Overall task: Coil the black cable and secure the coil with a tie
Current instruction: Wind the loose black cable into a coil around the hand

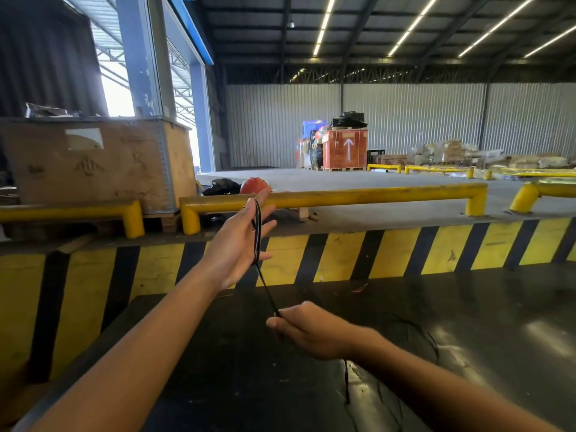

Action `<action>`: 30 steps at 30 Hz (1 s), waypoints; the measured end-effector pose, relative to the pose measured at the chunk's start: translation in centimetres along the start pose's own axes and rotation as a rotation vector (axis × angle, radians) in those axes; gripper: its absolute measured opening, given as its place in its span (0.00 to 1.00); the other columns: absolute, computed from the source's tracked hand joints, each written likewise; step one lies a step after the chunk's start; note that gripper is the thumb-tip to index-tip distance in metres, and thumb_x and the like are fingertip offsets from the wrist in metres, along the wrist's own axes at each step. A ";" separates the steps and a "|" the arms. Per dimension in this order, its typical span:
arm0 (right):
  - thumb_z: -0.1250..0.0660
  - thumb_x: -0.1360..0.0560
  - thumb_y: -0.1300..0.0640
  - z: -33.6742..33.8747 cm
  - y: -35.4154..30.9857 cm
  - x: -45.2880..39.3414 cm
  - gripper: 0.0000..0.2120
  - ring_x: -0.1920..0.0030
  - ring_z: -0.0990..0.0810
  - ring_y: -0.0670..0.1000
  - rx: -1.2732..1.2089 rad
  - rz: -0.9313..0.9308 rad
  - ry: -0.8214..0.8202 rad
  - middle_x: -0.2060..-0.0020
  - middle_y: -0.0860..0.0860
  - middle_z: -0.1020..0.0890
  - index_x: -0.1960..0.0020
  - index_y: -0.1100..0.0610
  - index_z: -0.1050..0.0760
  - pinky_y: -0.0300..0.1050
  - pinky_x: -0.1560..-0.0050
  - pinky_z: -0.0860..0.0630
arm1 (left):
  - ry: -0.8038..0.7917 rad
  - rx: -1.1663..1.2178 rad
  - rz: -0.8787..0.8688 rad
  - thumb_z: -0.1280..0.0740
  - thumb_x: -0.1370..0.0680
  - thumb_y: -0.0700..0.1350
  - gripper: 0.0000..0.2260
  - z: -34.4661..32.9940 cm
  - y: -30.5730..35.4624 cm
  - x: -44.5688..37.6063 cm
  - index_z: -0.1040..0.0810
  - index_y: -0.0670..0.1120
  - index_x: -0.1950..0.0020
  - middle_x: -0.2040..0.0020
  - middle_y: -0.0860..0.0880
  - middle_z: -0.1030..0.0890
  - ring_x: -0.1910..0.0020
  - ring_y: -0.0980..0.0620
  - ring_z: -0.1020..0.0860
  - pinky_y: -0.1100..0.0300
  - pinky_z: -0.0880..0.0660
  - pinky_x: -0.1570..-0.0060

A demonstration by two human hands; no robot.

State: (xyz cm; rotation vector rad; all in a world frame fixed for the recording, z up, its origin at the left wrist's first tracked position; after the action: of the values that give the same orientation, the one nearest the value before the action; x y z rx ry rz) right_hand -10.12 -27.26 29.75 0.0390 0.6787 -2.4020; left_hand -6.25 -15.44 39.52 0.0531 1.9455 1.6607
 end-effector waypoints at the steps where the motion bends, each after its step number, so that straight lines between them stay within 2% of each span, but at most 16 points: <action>1: 0.48 0.19 0.47 1.0 -0.3 -0.1 0.15 0.68 0.26 0.42 0.045 0.021 -0.025 0.68 0.46 0.26 0.58 0.52 0.28 0.38 0.59 0.27 | 0.037 -0.142 -0.002 0.53 0.18 0.57 0.18 0.7 -0.3 0.0 0.36 0.65 0.30 0.23 0.52 0.40 0.24 0.48 0.42 0.33 0.45 0.32; 4: 0.46 0.19 0.49 5.2 0.2 -0.1 0.17 0.63 0.23 0.48 0.193 0.053 0.023 0.64 0.52 0.22 0.57 0.57 0.26 0.42 0.55 0.26 | 0.027 -0.726 0.056 0.53 0.20 0.60 0.19 3.1 -1.5 0.6 0.38 0.66 0.29 0.24 0.53 0.38 0.25 0.50 0.41 0.44 0.42 0.30; 5: 0.45 0.20 0.50 6.7 0.5 -0.1 0.16 0.62 0.22 0.50 0.243 0.071 0.058 0.63 0.55 0.21 0.56 0.59 0.24 0.41 0.55 0.26 | -0.053 -0.826 0.161 0.51 0.21 0.62 0.19 3.5 -2.4 1.0 0.36 0.65 0.30 0.26 0.52 0.35 0.28 0.50 0.36 0.47 0.38 0.32; 7: 0.41 0.21 0.53 9.8 0.7 -0.2 0.15 0.63 0.22 0.51 0.303 0.128 0.146 0.64 0.57 0.20 0.57 0.61 0.22 0.43 0.57 0.27 | -0.331 -0.846 0.490 0.49 0.21 0.61 0.19 3.2 -4.8 2.6 0.31 0.61 0.33 0.32 0.50 0.29 0.39 0.52 0.28 0.50 0.30 0.40; 9: 0.38 0.22 0.53 12.3 0.9 -0.5 0.14 0.62 0.21 0.52 0.303 0.133 0.245 0.63 0.57 0.18 0.57 0.61 0.20 0.46 0.58 0.26 | -0.583 -0.674 0.704 0.49 0.21 0.61 0.19 2.0 -6.6 4.5 0.34 0.63 0.31 0.31 0.49 0.30 0.39 0.51 0.27 0.44 0.29 0.39; 11: 0.38 0.23 0.53 13.5 1.5 -0.9 0.14 0.60 0.20 0.53 0.250 0.106 0.375 0.62 0.58 0.17 0.56 0.61 0.19 0.50 0.57 0.25 | -0.648 -0.393 0.651 0.49 0.22 0.61 0.19 1.2 -6.1 4.8 0.33 0.66 0.32 0.31 0.50 0.29 0.35 0.48 0.27 0.39 0.29 0.38; 14: 0.44 0.20 0.52 12.0 3.2 -0.6 0.15 0.58 0.21 0.51 0.121 -0.006 0.504 0.60 0.54 0.18 0.53 0.57 0.21 0.52 0.55 0.25 | -0.696 0.211 0.475 0.48 0.20 0.57 0.21 0.6 -3.4 3.9 0.34 0.59 0.28 0.29 0.43 0.29 0.31 0.40 0.30 0.33 0.33 0.37; 16: 0.47 0.19 0.51 8.5 3.4 -0.6 0.14 0.57 0.22 0.45 0.101 -0.056 0.430 0.61 0.47 0.21 0.51 0.53 0.23 0.47 0.53 0.26 | -0.624 0.532 0.333 0.46 0.19 0.55 0.22 -0.2 -1.0 3.1 0.39 0.55 0.25 0.26 0.40 0.35 0.28 0.37 0.37 0.28 0.40 0.37; 18: 0.48 0.19 0.49 3.7 2.0 -0.6 0.13 0.61 0.21 0.46 0.098 -0.049 0.231 0.62 0.48 0.21 0.49 0.51 0.26 0.47 0.55 0.22 | -0.463 0.586 0.159 0.45 0.20 0.55 0.20 -0.8 1.0 2.2 0.33 0.56 0.28 0.27 0.41 0.33 0.28 0.38 0.35 0.26 0.40 0.39; 20: 0.48 0.20 0.47 -0.1 -0.5 -0.4 0.14 0.66 0.23 0.45 0.101 -0.027 -0.006 0.64 0.49 0.23 0.45 0.53 0.28 0.44 0.59 0.23 | -0.233 0.464 0.019 0.45 0.22 0.56 0.19 -0.6 2.4 1.4 0.27 0.60 0.33 0.29 0.46 0.27 0.31 0.42 0.29 0.27 0.37 0.38; 22: 0.48 0.20 0.47 -1.3 -2.3 -0.2 0.15 0.68 0.27 0.43 0.148 0.019 -0.159 0.65 0.46 0.26 0.43 0.56 0.29 0.42 0.60 0.25 | -0.061 0.168 -0.059 0.48 0.22 0.57 0.18 0.1 2.8 0.8 0.30 0.63 0.34 0.27 0.51 0.31 0.28 0.48 0.33 0.30 0.44 0.33; 23: 0.48 0.20 0.47 -0.9 -2.6 -0.2 0.15 0.68 0.27 0.42 0.188 0.038 -0.186 0.65 0.46 0.26 0.44 0.56 0.29 0.42 0.61 0.26 | -0.028 -0.047 -0.081 0.50 0.20 0.57 0.17 0.4 2.7 0.7 0.32 0.64 0.33 0.25 0.53 0.34 0.26 0.49 0.37 0.34 0.47 0.31; 25: 0.47 0.20 0.47 1.3 -2.4 -0.3 0.14 0.69 0.26 0.43 0.273 0.062 -0.150 0.66 0.47 0.26 0.51 0.54 0.29 0.41 0.61 0.26 | -0.025 -0.559 -0.066 0.53 0.18 0.56 0.17 1.2 2.2 1.0 0.38 0.66 0.30 0.24 0.54 0.38 0.25 0.50 0.42 0.43 0.46 0.29; 27: 0.46 0.20 0.47 4.7 -1.8 -0.5 0.12 0.65 0.23 0.46 0.328 0.099 -0.075 0.65 0.49 0.23 0.55 0.51 0.28 0.42 0.58 0.25 | -0.088 -0.989 0.024 0.54 0.18 0.55 0.17 2.3 1.3 1.7 0.40 0.64 0.29 0.28 0.55 0.35 0.27 0.52 0.39 0.50 0.42 0.31; 28: 0.44 0.20 0.48 6.5 -1.5 -0.5 0.12 0.62 0.22 0.47 0.341 0.131 -0.031 0.62 0.51 0.21 0.54 0.52 0.26 0.41 0.56 0.25 | -0.146 -1.097 0.104 0.54 0.17 0.54 0.18 2.6 0.6 2.2 0.39 0.62 0.28 0.32 0.56 0.33 0.30 0.53 0.36 0.53 0.40 0.33; 30: 0.40 0.21 0.52 10.2 -1.0 -0.6 0.12 0.58 0.20 0.46 0.336 0.173 0.103 0.58 0.52 0.18 0.51 0.57 0.21 0.35 0.54 0.26 | -0.263 -1.150 0.284 0.53 0.17 0.53 0.16 3.3 -1.0 3.3 0.35 0.61 0.31 0.39 0.56 0.33 0.40 0.57 0.31 0.56 0.36 0.39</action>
State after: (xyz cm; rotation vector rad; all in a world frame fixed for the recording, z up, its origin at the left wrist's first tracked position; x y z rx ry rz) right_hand -8.83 -31.21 39.16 0.3488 0.2960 -2.3314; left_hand -7.19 -11.39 37.13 0.0951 0.6099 2.5548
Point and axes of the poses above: each hand's wrist, its own x-axis away from the middle knuckle, its own z-axis out of the back of the hand, y = z × x, the point moved 4 cm from there along -x, towards the middle knuckle
